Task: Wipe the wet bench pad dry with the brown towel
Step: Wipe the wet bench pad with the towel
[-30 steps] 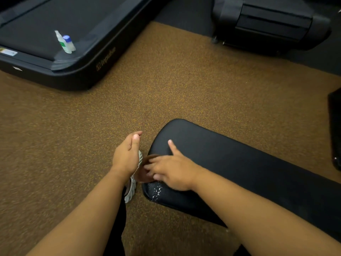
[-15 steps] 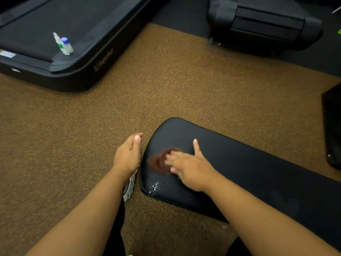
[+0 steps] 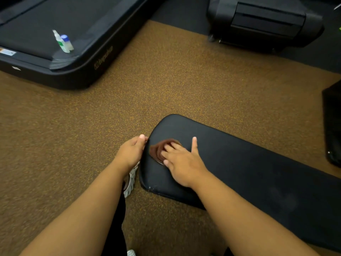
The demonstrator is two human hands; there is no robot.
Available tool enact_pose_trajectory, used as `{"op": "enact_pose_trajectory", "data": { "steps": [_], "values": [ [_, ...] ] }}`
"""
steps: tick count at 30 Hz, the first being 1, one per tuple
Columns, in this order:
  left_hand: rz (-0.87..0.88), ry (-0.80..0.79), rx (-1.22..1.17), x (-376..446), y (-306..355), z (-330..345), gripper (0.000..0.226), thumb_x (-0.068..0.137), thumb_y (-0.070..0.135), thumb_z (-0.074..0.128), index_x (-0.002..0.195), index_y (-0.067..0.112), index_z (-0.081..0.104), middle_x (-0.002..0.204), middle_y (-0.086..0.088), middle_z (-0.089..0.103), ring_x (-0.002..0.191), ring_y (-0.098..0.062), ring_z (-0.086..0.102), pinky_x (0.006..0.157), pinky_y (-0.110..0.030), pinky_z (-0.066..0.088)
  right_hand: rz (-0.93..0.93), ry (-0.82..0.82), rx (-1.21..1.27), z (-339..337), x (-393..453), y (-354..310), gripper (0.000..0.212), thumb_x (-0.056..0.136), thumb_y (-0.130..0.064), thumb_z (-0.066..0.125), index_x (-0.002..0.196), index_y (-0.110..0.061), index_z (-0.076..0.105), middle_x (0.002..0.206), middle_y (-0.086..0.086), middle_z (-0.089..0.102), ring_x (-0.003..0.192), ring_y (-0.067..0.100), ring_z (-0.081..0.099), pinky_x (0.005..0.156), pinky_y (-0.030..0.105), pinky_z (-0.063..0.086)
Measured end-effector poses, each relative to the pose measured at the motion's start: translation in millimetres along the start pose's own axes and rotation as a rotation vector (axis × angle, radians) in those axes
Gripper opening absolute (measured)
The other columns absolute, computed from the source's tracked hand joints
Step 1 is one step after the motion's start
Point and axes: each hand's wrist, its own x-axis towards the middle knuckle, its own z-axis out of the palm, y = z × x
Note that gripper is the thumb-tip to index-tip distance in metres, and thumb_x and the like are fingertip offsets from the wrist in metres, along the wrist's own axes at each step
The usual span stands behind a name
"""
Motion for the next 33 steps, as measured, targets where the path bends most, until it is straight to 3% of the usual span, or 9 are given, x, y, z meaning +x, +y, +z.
{"op": "enact_pose_trajectory", "data": {
  "steps": [6,8,12,15,17,21,26,30,33],
  "values": [
    [-0.004,0.014,-0.039,-7.9,6.0,0.9,0.038,0.089,0.056,0.038,0.101,0.032,0.065,0.116,0.0,0.066,0.108,-0.026,0.061,0.103,-0.044,0.043,-0.457,-0.218,-0.027,10.9,-35.1,-23.2,0.037,0.097,-0.025,0.044,0.133,-0.03,0.05,0.146,-0.014,0.038,0.141,0.006,0.017,0.098,0.072,-0.021],
    [-0.007,0.018,-0.031,-6.4,3.3,-3.5,0.035,0.097,0.048,0.037,0.107,0.028,0.064,0.117,-0.001,0.064,0.108,-0.028,0.06,0.102,-0.042,0.043,-0.416,-0.22,0.017,9.3,-38.8,-8.6,0.038,0.097,-0.026,0.046,0.134,-0.031,0.049,0.148,-0.015,0.038,0.141,0.004,0.018,0.098,0.069,-0.024],
    [-0.005,0.07,-0.013,-5.3,-4.1,-12.6,0.054,0.085,0.059,0.032,0.112,0.027,0.066,0.122,-0.003,0.064,0.112,-0.027,0.059,0.104,-0.048,0.041,-0.068,-0.09,0.006,-2.9,2.0,-5.1,0.039,0.101,-0.026,0.033,0.14,-0.03,0.039,0.151,-0.01,0.029,0.142,0.007,0.013,0.103,0.071,-0.014],
    [0.01,0.109,-0.013,-5.8,-1.7,-11.8,0.063,0.082,0.062,0.028,0.113,0.023,0.067,0.12,-0.007,0.066,0.115,-0.027,0.058,0.104,-0.047,0.042,-0.068,-0.111,0.043,-3.4,39.1,-29.7,0.038,0.101,-0.026,0.033,0.138,-0.029,0.041,0.15,-0.011,0.029,0.141,0.009,0.011,0.101,0.072,-0.014],
    [0.025,0.125,0.008,-7.0,5.2,-11.0,0.064,0.085,0.059,0.027,0.118,0.019,0.065,0.124,-0.009,0.064,0.119,-0.027,0.056,0.105,-0.045,0.041,-0.173,-0.165,-0.013,5.3,48.5,-49.8,0.036,0.097,-0.026,0.039,0.131,-0.031,0.05,0.145,-0.011,0.039,0.14,0.011,0.019,0.1,0.072,-0.017],
    [0.021,0.161,0.076,-6.2,7.1,-13.6,0.049,0.1,0.046,0.028,0.128,0.02,0.059,0.134,-0.005,0.058,0.127,-0.024,0.049,0.109,-0.046,0.036,-0.398,-0.28,-0.442,20.4,36.9,-78.6,0.028,0.094,-0.03,0.04,0.112,-0.028,0.062,0.106,-0.002,0.062,0.116,0.019,0.044,0.103,0.07,-0.015],
    [0.043,0.179,0.084,-9.2,4.6,-22.1,0.049,0.101,0.044,0.028,0.127,0.018,0.06,0.134,-0.004,0.059,0.127,-0.022,0.049,0.109,-0.042,0.035,-0.664,-0.266,-0.744,22.3,4.0,-83.0,0.035,0.095,-0.031,0.037,0.117,-0.025,0.062,0.115,-0.003,0.062,0.118,0.02,0.043,0.103,0.073,-0.01],
    [0.044,0.163,0.102,-13.5,1.1,-19.2,0.051,0.1,0.047,0.027,0.127,0.018,0.059,0.135,-0.006,0.057,0.127,-0.025,0.049,0.109,-0.045,0.035,-0.803,-0.304,-0.763,25.9,-36.7,-47.3,0.027,0.09,-0.028,0.046,0.101,-0.027,0.07,0.095,-0.009,0.065,0.114,0.016,0.044,0.103,0.07,-0.014],
    [0.042,0.126,0.09,-15.2,-2.0,-15.9,0.054,0.098,0.052,0.027,0.126,0.019,0.06,0.134,-0.004,0.058,0.127,-0.025,0.05,0.109,-0.046,0.036,-0.851,-0.34,-0.716,21.2,-65.8,-1.2,0.023,0.088,-0.023,0.05,0.099,-0.026,0.07,0.097,-0.007,0.066,0.119,0.018,0.044,0.107,0.067,-0.013]
  ]
}}
